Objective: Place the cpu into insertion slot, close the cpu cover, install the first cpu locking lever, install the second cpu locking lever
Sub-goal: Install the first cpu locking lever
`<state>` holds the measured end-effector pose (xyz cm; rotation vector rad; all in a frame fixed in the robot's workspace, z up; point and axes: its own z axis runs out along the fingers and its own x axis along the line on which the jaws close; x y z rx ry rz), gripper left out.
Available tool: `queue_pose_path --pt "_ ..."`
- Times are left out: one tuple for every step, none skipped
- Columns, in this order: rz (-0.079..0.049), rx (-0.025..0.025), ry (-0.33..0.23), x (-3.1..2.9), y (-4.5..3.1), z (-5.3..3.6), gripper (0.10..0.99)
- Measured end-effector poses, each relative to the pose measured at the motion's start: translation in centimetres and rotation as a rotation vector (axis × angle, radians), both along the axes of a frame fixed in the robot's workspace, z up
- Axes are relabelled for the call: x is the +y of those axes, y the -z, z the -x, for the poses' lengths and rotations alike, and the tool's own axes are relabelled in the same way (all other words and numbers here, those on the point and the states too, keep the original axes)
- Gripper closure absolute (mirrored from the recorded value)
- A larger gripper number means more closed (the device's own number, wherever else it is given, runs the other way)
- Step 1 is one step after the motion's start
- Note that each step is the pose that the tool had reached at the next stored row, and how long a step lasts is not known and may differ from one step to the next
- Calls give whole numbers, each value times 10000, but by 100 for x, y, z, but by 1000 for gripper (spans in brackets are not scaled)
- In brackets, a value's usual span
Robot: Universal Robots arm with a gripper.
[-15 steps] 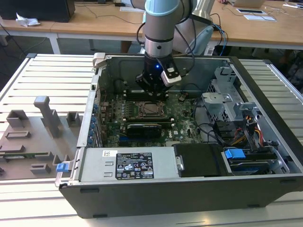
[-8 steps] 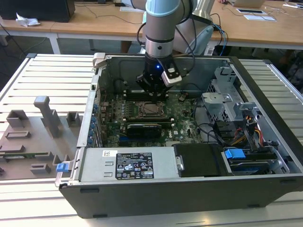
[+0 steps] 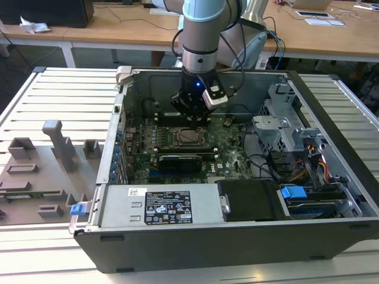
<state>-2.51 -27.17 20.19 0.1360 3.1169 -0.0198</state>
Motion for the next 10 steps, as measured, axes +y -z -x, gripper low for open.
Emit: queue_pose_path --pt "-6 -7 -1 1 -11 -1 980" --pt "-2 -4 0 1 -33 -1 980" --pt "4 2 0 -1 -67 1 980" --pt "4 2 0 0 -115 0 980" --pt "4 1 -1 -3 -131 1 980" --pt "2 1 -1 -11 -134 0 980" --pt "4 3 1 -43 -134 2 980" --pt "5 3 2 -67 -134 2 980" --pt "4 2 1 -105 -134 3 980" --pt "4 1 -1 -136 -134 2 980"
